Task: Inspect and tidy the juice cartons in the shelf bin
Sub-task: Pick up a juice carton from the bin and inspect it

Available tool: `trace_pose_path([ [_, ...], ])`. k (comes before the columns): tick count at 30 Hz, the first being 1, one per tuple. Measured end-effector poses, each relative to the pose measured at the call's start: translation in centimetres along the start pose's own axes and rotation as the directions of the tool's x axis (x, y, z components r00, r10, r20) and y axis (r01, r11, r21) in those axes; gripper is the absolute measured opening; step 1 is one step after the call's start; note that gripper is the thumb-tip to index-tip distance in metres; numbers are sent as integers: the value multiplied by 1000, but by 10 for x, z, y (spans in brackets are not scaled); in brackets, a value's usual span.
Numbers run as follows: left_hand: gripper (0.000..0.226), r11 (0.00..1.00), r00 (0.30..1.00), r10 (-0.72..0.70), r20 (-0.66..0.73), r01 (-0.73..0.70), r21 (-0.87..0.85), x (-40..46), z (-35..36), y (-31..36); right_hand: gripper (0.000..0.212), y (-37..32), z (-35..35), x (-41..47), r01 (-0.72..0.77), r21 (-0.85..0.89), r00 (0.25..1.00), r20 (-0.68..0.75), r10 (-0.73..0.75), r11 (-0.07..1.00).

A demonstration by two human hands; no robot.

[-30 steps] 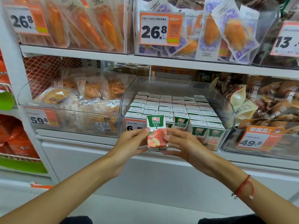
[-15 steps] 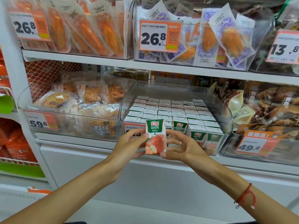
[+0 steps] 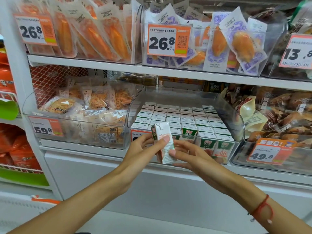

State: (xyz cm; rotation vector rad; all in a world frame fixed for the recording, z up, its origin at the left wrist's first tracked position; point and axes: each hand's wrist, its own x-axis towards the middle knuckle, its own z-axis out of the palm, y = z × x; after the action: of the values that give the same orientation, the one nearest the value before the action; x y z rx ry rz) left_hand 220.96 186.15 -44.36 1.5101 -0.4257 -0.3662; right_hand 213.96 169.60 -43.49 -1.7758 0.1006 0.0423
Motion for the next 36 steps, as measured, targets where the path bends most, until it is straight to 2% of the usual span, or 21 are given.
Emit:
trace_pose_path([
  [3,54,998,997,67,44,-68,20,0,2,3,47,0,1,-3,1,25,998,67,-2,1000],
  [5,52,994,995,91,46,-93,52,-1,3,3,27,0,3,-4,56,40,998,23,-57,998],
  [6,50,993,995,100,26,-102,63,-1,4,3,24,-1,4,-4,75,52,997,-13,-74,996],
  [11,32,990,974,140,-180,-143,-5,-2,7,0,49,4,11,1,91,21,973,-216,-85,996],
  [13,22,990,972,132,-192,-139,-20,-2,8,-1,50,5,14,3,91,-98,935,-334,-119,991],
  [15,28,992,977,121,-173,-127,-24,-4,10,-3,49,7,15,4,103,-274,898,-388,-208,956],
  [17,34,989,975,135,-176,-143,-32,-6,11,-4,51,10,17,4,124,-391,902,-340,-268,912],
  [19,31,985,971,166,-170,-170,-7,-5,8,-4,52,12,17,3,114,-438,933,-261,-247,892],
  [21,31,981,973,196,-125,-196,12,-3,4,-2,48,9,12,3,117,-388,954,-213,-213,914],
  [24,36,965,968,252,-15,-250,81,-1,-3,1,46,4,3,3,195,-202,965,-137,-225,960],
  [27,43,894,930,357,90,-368,256,-2,-8,-1,46,0,-2,1,311,-174,939,-96,-330,934],
  [29,49,749,858,492,150,-505,430,-3,-11,-2,43,-1,-5,0,411,-229,888,-120,-444,883],
  [31,56,611,778,593,208,-603,514,-4,-11,-2,40,-3,-8,-3,486,-269,838,-129,-531,832],
  [34,59,567,736,642,216,-645,511,-4,-9,-2,41,-5,-9,-6,524,-276,806,-146,-574,806],
  [36,58,569,734,647,208,-645,510,-4,-8,-2,42,-3,-9,-7,522,-272,804,-160,-572,809],
])
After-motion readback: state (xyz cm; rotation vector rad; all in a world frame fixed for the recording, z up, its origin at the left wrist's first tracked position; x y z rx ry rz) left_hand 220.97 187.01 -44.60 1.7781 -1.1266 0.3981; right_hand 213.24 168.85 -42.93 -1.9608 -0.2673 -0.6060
